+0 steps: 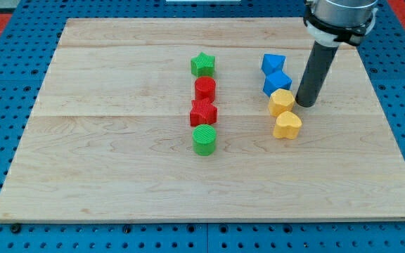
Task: Slide the yellow hexagon a bit left
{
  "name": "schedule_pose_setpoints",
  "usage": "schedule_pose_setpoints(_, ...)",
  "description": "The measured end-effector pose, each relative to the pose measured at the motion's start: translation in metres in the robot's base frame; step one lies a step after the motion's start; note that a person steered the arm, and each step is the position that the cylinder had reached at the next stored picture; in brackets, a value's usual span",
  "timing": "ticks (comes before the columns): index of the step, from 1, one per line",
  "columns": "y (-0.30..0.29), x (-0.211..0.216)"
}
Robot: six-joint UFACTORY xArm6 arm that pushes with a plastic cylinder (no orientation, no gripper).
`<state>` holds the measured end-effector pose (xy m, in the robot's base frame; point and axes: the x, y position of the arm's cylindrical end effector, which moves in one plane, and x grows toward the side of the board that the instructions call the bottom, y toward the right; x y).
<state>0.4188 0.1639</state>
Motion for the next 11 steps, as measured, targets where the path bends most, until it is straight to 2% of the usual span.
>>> schedule_pose_setpoints(6,0.016,0.0)
schedule_pose_setpoints(11,0.0,0.0)
